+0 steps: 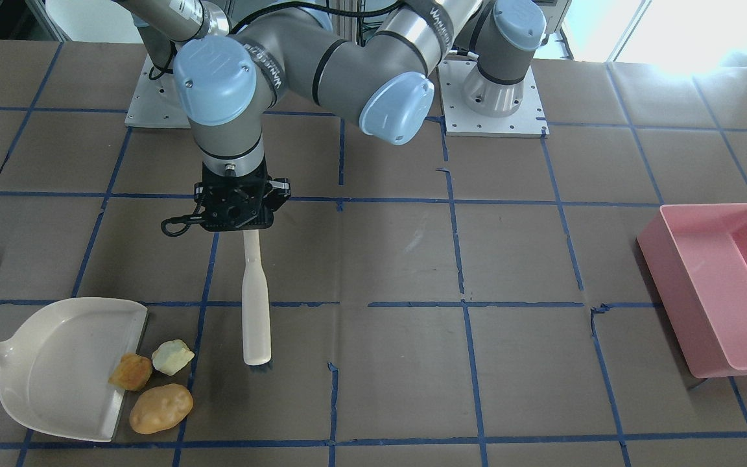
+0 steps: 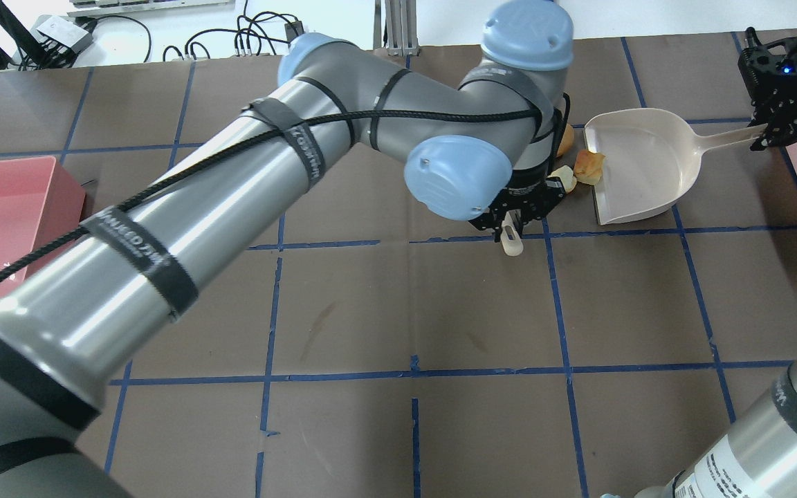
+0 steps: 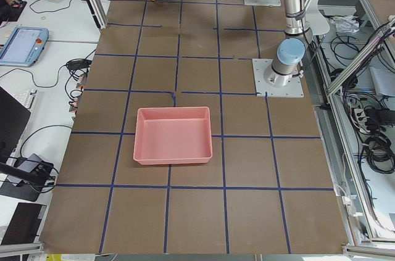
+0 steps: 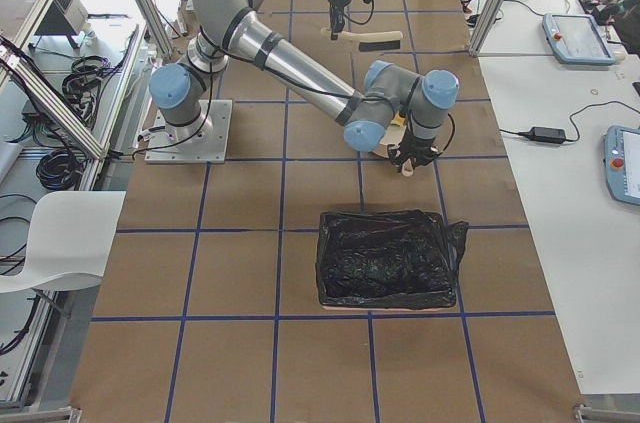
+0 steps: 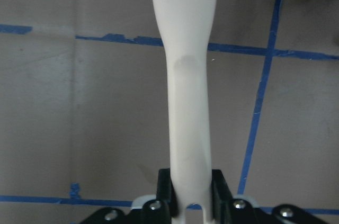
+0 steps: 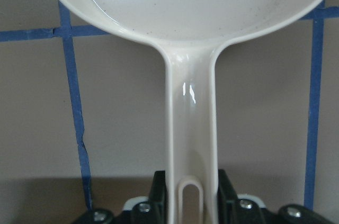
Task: Sweep and dump trash in nearest bin
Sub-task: 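Sweep the food chunks with the left gripper's brush into the dustpan, then sweep the remaining chunks into the dustpan with the left gripper's brush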
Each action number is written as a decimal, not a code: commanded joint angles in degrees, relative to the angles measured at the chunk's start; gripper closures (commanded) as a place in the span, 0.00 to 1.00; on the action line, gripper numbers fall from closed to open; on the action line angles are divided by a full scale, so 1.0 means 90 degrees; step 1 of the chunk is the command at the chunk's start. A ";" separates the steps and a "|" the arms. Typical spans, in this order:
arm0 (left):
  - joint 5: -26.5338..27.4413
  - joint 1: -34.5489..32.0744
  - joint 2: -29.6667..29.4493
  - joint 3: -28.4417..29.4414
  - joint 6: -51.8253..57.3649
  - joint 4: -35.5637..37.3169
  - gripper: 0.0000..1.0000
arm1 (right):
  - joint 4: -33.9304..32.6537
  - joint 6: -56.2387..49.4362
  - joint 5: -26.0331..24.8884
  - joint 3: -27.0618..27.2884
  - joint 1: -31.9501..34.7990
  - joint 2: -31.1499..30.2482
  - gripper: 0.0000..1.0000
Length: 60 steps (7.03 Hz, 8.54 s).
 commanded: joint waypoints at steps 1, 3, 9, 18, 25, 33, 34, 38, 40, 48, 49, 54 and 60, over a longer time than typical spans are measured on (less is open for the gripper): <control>-0.0067 -0.0316 -0.0505 0.0428 -0.1637 0.0131 1.00 | 0.0002 -0.0014 -0.0001 0.0001 0.0027 0.0011 1.00; -0.0067 -0.0541 -0.0886 0.0458 -0.1867 0.0715 1.00 | 0.0002 0.0006 0.0009 0.0030 0.0027 0.0031 1.00; 0.0020 -0.0952 -0.1689 0.1357 -0.2065 0.0769 1.00 | -0.0008 0.0035 0.0018 0.0020 0.0027 0.0031 1.00; 0.0215 -0.0952 -0.1825 0.1425 -0.2201 0.0831 1.00 | 0.0070 -0.0082 0.0018 0.0030 0.0037 0.0021 1.00; 0.0235 -0.0952 -0.2147 0.1717 -0.1881 0.0982 1.00 | -0.0008 -0.0180 0.0038 0.0011 0.0037 0.0041 1.00; 0.0839 -0.1527 -0.2490 0.2323 0.0550 0.0933 1.00 | -0.0018 -0.0092 0.0145 0.0011 0.0037 0.0041 1.00; 0.0957 -0.1528 -0.2490 0.2362 0.0785 0.0913 1.00 | -0.0018 -0.0092 0.0145 0.0011 0.0037 0.0041 1.00; 0.1231 -0.1460 -0.2072 0.1964 0.1394 0.0787 1.00 | -0.0018 0.0247 0.0281 0.0001 0.0027 0.0050 1.00; 0.1231 -0.1149 -0.1603 0.1515 0.1129 0.0777 1.00 | -0.0018 0.0269 0.0253 0.0001 0.0027 0.0041 1.00; 0.1544 -0.0132 -0.3007 0.3564 0.1505 -0.0267 1.00 | -0.0018 0.1139 0.0292 0.0040 0.0027 0.0070 1.00; 0.1457 -0.0132 -0.3036 0.3544 0.1722 -0.0268 1.00 | -0.0008 0.1177 0.0292 0.0030 0.0037 0.0041 1.00; 0.1466 -0.0502 -0.3095 0.3544 0.3234 -0.0181 1.00 | 0.0021 0.1324 0.0302 0.0030 0.0037 0.0041 1.00; 0.1573 -0.0698 -0.2823 0.3272 0.4371 -0.0034 1.00 | 0.0002 0.1334 0.0311 0.0030 0.0037 0.0041 1.00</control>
